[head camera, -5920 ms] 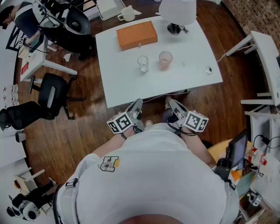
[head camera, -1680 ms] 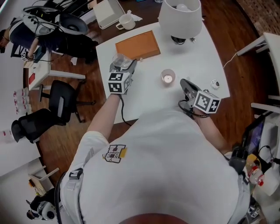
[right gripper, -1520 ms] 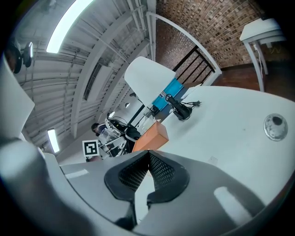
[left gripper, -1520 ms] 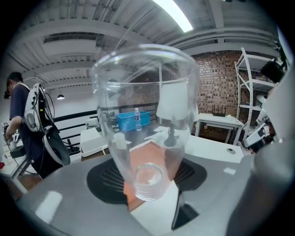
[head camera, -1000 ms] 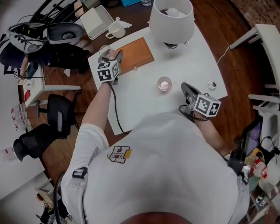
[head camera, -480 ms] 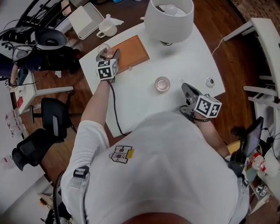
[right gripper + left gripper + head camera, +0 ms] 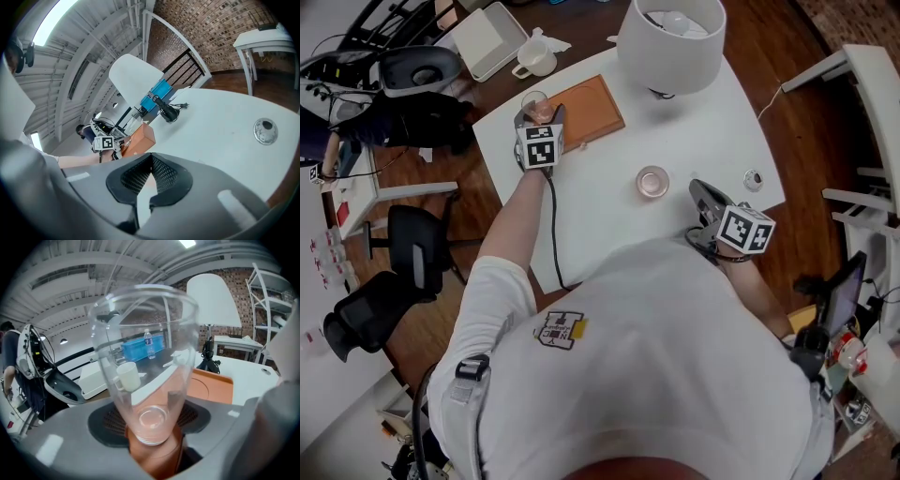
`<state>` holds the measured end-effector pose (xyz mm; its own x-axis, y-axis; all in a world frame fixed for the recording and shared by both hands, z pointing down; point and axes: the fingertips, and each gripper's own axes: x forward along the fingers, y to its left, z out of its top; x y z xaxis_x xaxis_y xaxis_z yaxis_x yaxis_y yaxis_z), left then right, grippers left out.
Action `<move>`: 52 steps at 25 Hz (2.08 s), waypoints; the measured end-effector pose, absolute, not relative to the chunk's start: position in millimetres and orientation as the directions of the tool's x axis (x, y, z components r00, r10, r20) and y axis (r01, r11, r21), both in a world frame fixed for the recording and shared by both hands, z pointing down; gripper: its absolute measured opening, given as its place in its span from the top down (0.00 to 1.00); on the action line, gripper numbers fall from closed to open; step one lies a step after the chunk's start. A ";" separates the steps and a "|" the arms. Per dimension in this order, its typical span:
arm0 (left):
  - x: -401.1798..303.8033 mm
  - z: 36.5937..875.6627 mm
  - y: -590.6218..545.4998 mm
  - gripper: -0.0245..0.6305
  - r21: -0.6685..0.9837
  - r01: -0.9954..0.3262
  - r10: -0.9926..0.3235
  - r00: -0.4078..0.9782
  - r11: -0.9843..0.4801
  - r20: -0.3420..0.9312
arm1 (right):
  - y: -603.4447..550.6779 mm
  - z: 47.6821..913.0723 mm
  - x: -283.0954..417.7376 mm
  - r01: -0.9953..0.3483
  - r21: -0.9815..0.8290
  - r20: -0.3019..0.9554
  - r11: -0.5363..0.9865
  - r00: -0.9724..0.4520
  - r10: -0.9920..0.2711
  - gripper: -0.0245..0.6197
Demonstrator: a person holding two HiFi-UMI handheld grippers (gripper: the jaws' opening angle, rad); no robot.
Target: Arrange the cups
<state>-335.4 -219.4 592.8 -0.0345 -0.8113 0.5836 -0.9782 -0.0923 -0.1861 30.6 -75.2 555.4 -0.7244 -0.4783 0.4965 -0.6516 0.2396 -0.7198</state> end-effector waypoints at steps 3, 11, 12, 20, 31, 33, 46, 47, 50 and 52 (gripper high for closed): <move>-337.1 592.9 -220.7 0.55 -0.218 -0.975 -0.817 -0.083 -0.053 0.571 | -74.8 555.3 31.5 -0.649 -0.724 0.495 0.235 -0.725 -0.479 0.96; -335.5 589.7 -220.3 0.46 -0.210 -0.977 -0.830 -0.084 -0.040 0.552 | -76.2 554.6 34.8 -0.640 -0.732 0.480 0.233 -0.728 -0.490 0.96; -336.6 590.3 -220.2 0.46 -0.201 -0.979 -0.832 -0.083 -0.034 0.548 | -76.4 554.9 34.6 -0.638 -0.734 0.478 0.234 -0.729 -0.489 0.96; -340.3 586.1 -218.3 0.46 -0.172 -0.985 -0.849 -0.067 -0.029 0.524 | -78.2 557.2 31.4 -0.628 -0.739 0.472 0.244 -0.741 -0.477 0.96; -340.4 547.7 -212.2 0.46 -0.187 -0.981 -0.910 -0.036 -0.046 0.413 | -85.4 557.3 23.6 -0.612 -0.746 0.457 0.262 -0.757 -0.468 0.96; -341.2 541.0 -208.6 0.46 -0.183 -0.982 -0.917 -0.035 -0.041 0.397 | -86.9 557.8 22.1 -0.606 -0.748 0.447 0.271 -0.762 -0.469 0.96; -329.2 458.4 -155.8 0.46 -0.144 -0.990 -0.982 -0.029 0.001 0.188 | -83.1 533.7 23.1 -0.551 -0.765 0.383 0.335 -0.806 -0.451 0.96; -325.1 448.3 -150.4 0.46 -0.142 -0.990 -0.986 -0.023 -0.001 0.165 | -80.4 532.9 23.0 -0.545 -0.766 0.380 0.340 -0.811 -0.444 0.96; -311.8 423.6 -129.1 0.46 -0.112 -0.994 -0.995 -0.008 -0.004 0.104 | -68.8 531.3 20.2 -0.525 -0.773 0.377 0.355 -0.831 -0.409 0.96; -303.2 413.5 -112.1 0.46 -0.071 -0.997 -0.997 -0.007 0.002 0.071 | -63.0 530.7 18.0 -0.521 -0.768 0.384 0.373 -0.840 -0.384 0.96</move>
<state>-303.2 -112.1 413.5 -0.0067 -0.9974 0.0713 -0.9975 0.0016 -0.0708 18.0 -63.0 530.7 -0.8399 -0.3839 0.3836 -0.5210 0.3727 -0.7679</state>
